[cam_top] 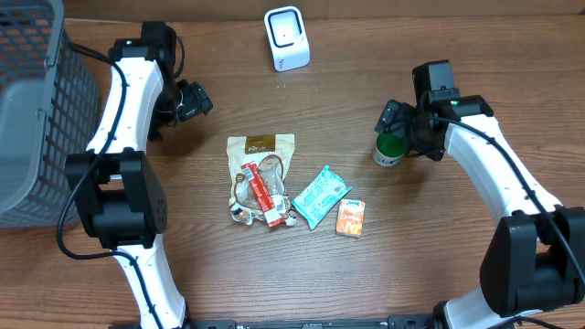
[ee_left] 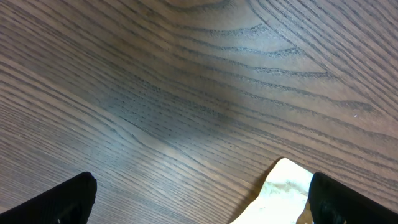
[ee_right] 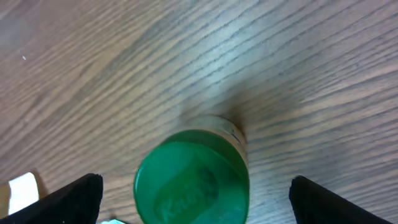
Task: Scan the item barcode
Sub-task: 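Hold the jar upright with the right gripper at its new spot, then lift the green-lidded jar and carry it up toward the white scanner, then hold the jar's label in front of the white scanner, right gripper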
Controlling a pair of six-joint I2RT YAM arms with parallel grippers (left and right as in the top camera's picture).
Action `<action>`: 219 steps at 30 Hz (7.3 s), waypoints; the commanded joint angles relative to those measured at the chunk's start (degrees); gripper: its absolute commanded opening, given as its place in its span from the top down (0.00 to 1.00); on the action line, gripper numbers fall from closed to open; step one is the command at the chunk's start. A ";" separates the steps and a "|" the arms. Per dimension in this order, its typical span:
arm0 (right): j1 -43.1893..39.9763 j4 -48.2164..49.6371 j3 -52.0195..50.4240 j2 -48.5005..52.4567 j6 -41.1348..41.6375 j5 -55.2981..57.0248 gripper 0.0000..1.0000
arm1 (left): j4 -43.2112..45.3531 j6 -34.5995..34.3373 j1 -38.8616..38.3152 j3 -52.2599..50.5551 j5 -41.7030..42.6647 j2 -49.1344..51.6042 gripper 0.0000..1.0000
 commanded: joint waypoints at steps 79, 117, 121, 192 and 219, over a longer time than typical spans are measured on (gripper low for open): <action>1.73 -11.67 -0.81 4.57 -28.09 -9.29 0.28 | 0.04 0.68 -0.11 0.98 -0.55 -0.90 0.00; 1.75 -7.15 -1.49 4.61 -16.00 -3.23 0.12 | 0.02 0.68 -0.11 0.98 -0.55 -0.90 0.00; 2.91 -6.84 -1.49 4.61 -16.00 -2.36 0.12 | 0.04 0.68 -0.11 0.98 -0.55 -0.90 0.00; 9.01 -37.86 42.14 4.44 -16.22 -2.58 0.78 | 0.04 0.68 -0.11 0.98 -0.55 -0.90 0.00; 10.03 -10.64 43.93 5.79 -15.37 -8.72 0.91 | 0.04 0.68 -0.11 0.98 -0.55 -0.90 0.00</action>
